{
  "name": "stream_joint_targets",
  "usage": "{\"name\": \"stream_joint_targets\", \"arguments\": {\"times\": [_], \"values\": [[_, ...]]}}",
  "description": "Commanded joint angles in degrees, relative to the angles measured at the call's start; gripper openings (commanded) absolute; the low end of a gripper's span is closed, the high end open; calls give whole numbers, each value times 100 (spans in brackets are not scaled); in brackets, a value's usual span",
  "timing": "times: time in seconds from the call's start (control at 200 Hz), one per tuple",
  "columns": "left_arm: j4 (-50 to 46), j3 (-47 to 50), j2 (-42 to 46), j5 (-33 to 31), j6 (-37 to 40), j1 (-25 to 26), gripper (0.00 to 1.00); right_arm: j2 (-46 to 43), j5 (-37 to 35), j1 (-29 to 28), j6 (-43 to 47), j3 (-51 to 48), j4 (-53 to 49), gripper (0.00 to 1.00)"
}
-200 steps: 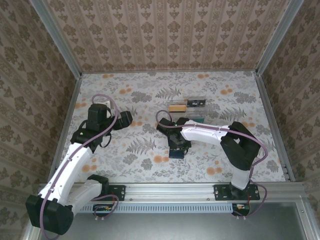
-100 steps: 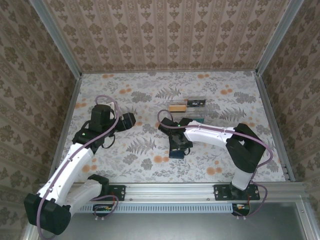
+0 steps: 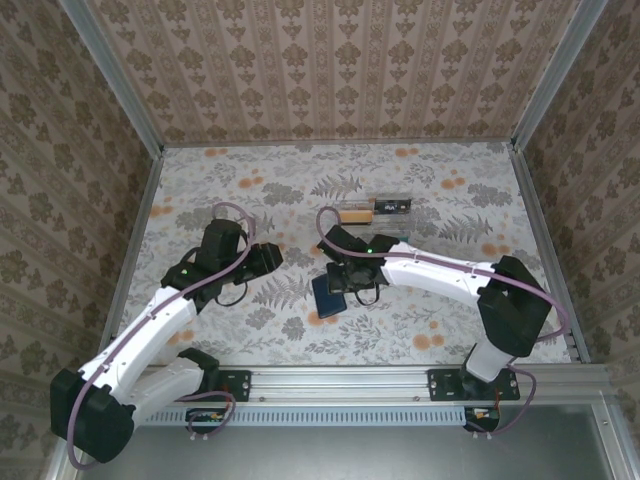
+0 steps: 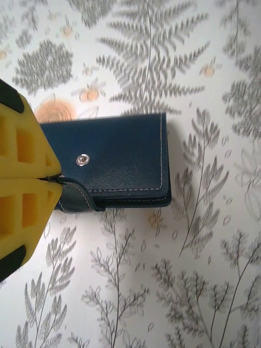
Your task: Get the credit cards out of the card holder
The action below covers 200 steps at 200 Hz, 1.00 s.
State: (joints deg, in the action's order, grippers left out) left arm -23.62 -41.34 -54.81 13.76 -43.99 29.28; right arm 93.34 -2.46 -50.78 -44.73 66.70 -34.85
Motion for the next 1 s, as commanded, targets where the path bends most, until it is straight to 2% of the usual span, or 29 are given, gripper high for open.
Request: {"name": "stream_joint_targets", "arguments": {"times": [0.0,0.13,0.36,0.47,0.645,0.785,0.935,0.995], "values": [[-64,-87,44,-96,35,34,48,-546,454,-31,-20,-134,630,0],[-223,-259,-36,-226,209,17,60,-908,671,-19,-69,-190,964,0],[-223,-392,-266,-171,328,8,65,-1078,589,270,-184,-500,846,0],[-231,-380,-320,-154,344,12,65,-1180,522,515,-239,-848,728,0],[-240,-341,-312,-163,347,17,66,-1327,-53,843,-161,-1236,68,0],[-241,-297,-277,-190,349,24,66,-1284,-337,906,122,-1297,-225,0],[-75,-216,-306,-29,359,39,65,-926,-945,949,61,-1217,-826,0],[-19,-204,-373,68,355,67,65,-736,-987,940,70,-1155,-943,8]]}}
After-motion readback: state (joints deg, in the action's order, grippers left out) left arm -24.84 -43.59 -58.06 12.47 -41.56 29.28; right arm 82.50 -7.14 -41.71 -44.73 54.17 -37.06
